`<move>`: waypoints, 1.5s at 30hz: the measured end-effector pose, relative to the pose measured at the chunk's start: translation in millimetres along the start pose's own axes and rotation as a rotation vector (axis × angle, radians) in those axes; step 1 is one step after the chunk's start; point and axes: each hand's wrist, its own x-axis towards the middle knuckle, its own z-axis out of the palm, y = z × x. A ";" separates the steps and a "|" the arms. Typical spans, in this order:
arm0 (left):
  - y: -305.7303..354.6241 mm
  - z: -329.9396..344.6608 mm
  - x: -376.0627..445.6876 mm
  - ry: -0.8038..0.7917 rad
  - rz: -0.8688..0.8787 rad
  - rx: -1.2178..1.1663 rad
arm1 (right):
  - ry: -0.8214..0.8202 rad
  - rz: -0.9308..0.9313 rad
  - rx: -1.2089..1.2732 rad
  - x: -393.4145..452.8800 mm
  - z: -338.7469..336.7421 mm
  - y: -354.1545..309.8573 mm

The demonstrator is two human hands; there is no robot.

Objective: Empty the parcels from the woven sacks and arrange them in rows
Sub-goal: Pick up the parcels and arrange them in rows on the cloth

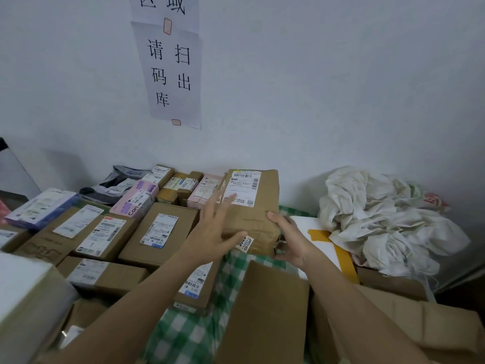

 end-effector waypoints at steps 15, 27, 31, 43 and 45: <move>-26.3 77.0 79.0 -0.325 -0.740 -0.661 | 0.083 0.269 0.009 96.2 -29.2 21.0; -80.9 146.0 115.3 -0.498 -0.528 0.021 | 0.281 -0.136 -0.870 182.3 -28.5 27.9; -79.6 155.1 114.3 -0.490 -0.465 0.227 | 0.366 -0.252 -1.267 184.3 -23.4 31.2; -80.0 152.4 114.9 -0.692 -0.208 0.551 | 0.259 -0.285 -1.415 182.6 -22.2 14.7; -73.9 149.5 109.5 -0.708 -0.226 0.524 | 0.227 -0.286 -1.335 171.5 -18.4 19.2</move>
